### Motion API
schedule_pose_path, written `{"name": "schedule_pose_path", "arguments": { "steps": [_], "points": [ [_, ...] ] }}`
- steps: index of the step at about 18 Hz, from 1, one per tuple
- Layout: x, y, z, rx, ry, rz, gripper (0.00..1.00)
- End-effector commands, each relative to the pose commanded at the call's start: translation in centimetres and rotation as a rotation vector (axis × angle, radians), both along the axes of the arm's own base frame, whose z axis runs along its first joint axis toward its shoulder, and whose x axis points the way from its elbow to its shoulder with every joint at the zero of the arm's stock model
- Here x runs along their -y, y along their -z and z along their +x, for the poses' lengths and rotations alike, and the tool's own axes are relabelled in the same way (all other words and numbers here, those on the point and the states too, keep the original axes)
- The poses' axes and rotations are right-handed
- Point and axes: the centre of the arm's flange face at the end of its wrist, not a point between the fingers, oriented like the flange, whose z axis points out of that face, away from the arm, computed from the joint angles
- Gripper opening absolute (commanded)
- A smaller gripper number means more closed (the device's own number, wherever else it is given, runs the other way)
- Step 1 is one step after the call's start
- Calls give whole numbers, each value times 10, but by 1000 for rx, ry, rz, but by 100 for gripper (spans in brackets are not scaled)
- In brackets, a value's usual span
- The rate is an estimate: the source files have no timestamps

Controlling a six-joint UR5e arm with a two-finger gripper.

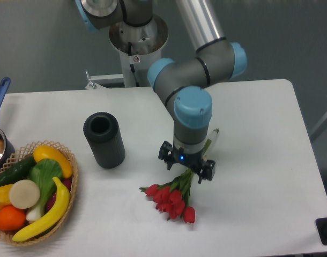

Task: Place the flowers on the table
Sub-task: 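Lower the red tulips onto the table and open the gripper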

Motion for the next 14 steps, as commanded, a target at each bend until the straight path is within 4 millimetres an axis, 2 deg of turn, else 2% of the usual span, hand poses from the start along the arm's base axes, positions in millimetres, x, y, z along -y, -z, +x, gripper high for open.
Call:
{"name": "schedule_pose_path", "arguments": {
  "steps": [4,12,14],
  "points": [
    [-4,-19,-16,-53,0,-17,100],
    [23,-13,-31,-19,116,-102,100],
    [22,-14,-32,-21,119,-100,100]
  ]
}}
